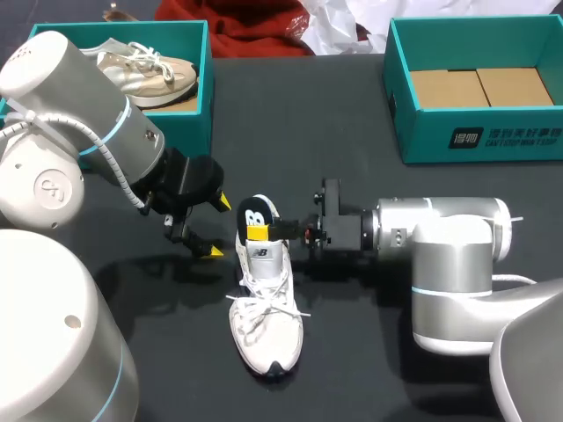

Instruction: Take the shoe out of the shoebox, open the shoe tongue, remove and reinsert the insole, then place the shoe into the shoebox

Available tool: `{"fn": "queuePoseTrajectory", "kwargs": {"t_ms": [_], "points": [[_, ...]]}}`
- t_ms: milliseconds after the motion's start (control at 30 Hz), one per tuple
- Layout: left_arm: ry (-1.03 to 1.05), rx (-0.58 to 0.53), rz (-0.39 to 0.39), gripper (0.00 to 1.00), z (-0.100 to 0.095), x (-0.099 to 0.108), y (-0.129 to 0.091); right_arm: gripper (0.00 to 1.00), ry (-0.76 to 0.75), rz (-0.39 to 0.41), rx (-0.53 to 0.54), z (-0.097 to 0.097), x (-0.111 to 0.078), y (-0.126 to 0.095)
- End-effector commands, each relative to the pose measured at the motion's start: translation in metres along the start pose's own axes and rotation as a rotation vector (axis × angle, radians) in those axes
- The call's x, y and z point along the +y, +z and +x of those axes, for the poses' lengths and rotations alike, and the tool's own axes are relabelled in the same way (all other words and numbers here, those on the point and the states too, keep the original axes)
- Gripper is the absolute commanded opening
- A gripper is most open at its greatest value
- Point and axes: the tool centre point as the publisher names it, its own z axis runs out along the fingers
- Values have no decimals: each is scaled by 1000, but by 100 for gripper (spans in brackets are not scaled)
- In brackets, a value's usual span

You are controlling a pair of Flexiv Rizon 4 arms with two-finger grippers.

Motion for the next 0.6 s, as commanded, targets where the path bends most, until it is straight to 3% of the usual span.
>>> {"fn": "queuePoseTrajectory", "kwargs": {"t_ms": [33,300,400,467,600], "points": [[0,-1,-1,100,0,0,2,37,-12,28,-2,1,10,3],[0,-1,-1,100,0,0,2,34,-40,47,-5,-2,21,4],[0,-1,-1,100,0,0,2,19,-43,50,-6,-4,25,5],[0,-1,-1,100,0,0,2,0,-42,50,-6,-6,26,5],[0,-1,-1,100,0,0,2,0,-29,51,-1,-10,25,6]]}}
